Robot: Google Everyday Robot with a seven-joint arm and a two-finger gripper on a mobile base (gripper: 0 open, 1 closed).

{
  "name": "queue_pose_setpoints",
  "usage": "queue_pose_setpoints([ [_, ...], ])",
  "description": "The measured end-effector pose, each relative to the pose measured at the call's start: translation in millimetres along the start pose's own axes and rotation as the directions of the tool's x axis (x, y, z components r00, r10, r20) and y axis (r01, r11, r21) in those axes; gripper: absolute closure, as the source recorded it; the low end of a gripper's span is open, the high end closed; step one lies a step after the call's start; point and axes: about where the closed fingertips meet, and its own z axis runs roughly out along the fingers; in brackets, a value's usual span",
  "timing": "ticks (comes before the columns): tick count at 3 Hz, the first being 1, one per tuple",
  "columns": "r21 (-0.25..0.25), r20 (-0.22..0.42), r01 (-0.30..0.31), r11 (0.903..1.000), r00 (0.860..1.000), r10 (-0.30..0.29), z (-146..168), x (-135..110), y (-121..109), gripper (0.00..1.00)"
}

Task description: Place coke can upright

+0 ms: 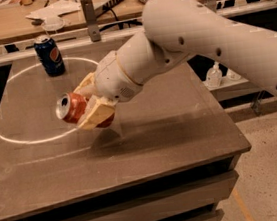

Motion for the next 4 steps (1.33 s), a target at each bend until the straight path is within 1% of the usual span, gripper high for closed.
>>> queue_pose_setpoints([
  [1, 0.112, 0.247, -0.05, 0.9925, 0.969, 0.021, -8.5, 1.1, -10.1, 1.0],
  [2, 0.192, 0.423, -0.197, 0.9615, 0.901, 0.1, -45.2, 22.5, -10.1, 1.0],
  [3, 0.234, 0.506, -0.333, 0.9136, 0.844, 0.178, -80.6, 55.5, -5.5, 0.87],
  [4, 0.241, 0.53, -0.412, 0.8786, 0.814, 0.237, -96.3, 80.1, 0.0, 0.64],
])
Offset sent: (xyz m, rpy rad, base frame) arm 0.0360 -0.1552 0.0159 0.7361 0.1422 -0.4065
